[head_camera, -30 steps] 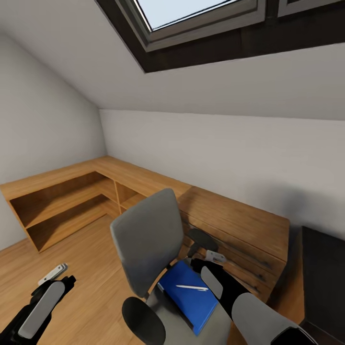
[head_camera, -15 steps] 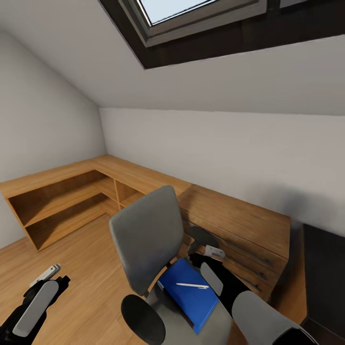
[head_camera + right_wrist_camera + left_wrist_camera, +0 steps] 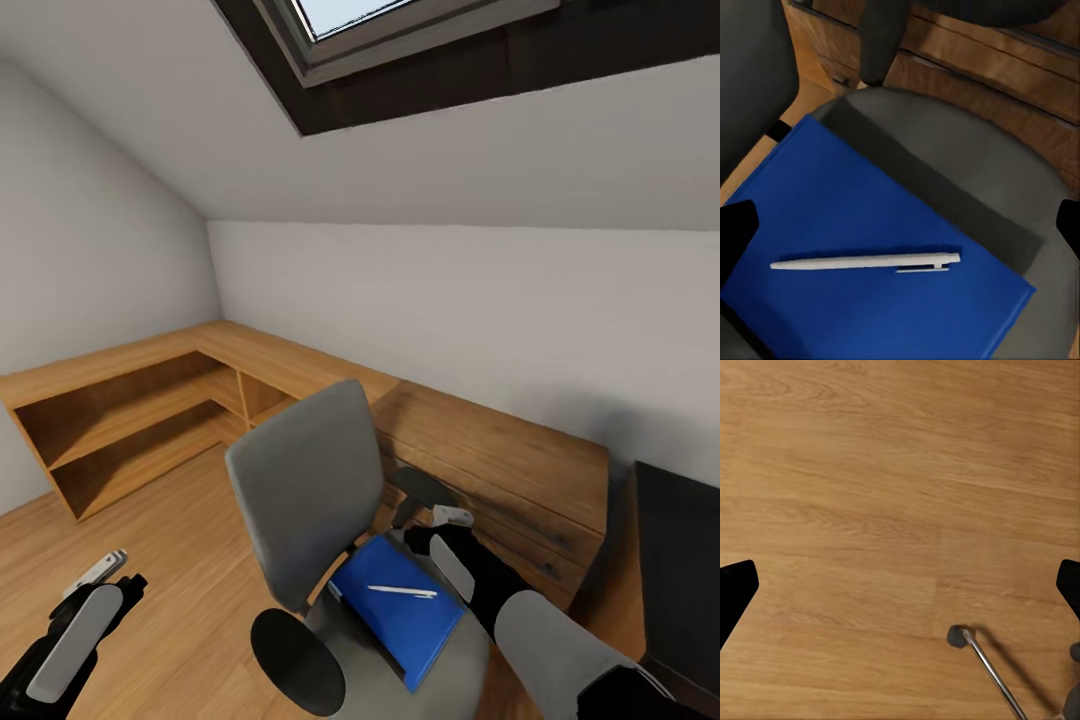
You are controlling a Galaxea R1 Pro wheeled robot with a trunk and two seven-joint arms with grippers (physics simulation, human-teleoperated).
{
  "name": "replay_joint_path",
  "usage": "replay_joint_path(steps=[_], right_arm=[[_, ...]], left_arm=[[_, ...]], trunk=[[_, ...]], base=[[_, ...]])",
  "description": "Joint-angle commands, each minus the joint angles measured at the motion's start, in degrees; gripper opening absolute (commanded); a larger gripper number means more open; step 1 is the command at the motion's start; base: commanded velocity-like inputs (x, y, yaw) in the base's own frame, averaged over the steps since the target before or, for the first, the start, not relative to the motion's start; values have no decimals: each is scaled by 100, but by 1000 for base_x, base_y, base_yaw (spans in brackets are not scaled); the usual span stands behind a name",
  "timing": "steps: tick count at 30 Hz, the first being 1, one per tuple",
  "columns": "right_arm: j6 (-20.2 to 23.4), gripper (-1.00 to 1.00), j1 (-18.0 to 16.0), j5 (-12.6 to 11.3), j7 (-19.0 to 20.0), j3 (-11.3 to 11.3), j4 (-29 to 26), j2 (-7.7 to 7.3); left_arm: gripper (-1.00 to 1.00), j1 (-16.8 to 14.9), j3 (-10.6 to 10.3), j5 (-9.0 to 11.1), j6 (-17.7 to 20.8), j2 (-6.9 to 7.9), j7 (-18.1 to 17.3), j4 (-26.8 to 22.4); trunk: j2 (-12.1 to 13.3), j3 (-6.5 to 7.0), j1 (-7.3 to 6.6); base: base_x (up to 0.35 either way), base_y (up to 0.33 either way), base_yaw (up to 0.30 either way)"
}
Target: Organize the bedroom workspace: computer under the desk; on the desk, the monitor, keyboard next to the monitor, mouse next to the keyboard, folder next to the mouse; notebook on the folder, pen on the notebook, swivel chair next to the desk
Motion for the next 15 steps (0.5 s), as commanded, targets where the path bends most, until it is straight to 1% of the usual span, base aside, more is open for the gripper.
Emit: replay_joint_path(steps=[1, 2, 3, 4, 5, 6, 8, 11, 15], right_arm=[[186, 100, -85, 87, 85, 41, -10, -44], [404, 100, -157, 225, 273, 41, -11, -84], [514, 100, -188, 291, 388, 41, -11, -109], [714, 100, -241, 411, 648, 41, -11, -167], [796, 100, -261, 462, 789, 41, -11, -200], [920, 100, -290, 546, 1066, 41, -11, -268], [1063, 100, -320, 638, 1542, 38, -10, -407], [1117, 100, -332, 670, 1814, 27, 5, -510], [1121, 100, -338, 661, 1955, 14, 45, -559]], left_arm=[[100, -4, 0, 19, 32, 5, 30, -9], [100, -4, 1, 19, 32, 6, 28, -12], [100, -4, 1, 19, 32, 7, 27, -14], [100, -4, 1, 18, 32, 7, 26, -18], [100, -4, 1, 16, 32, 8, 26, -20], [100, -4, 1, 14, 32, 8, 25, -23], [100, -4, 1, 12, 32, 8, 25, -25], [100, -4, 1, 13, 33, 9, 24, -27], [100, -4, 1, 8, 23, 9, 24, -41]], trunk=[[-46, -25, 23], [-86, -43, 45], [-126, -61, 67], [-166, -79, 89], [-206, -97, 111], [-246, -115, 133], [-326, -151, 176], [-447, -205, 242], [-607, -277, 330]], base=[[0, 0, 0], [0, 0, 0], [0, 0, 0], [0, 0, 0], [0, 0, 0], [0, 0, 0], [0, 0, 0], [0, 0, 0], [0, 0, 0]])
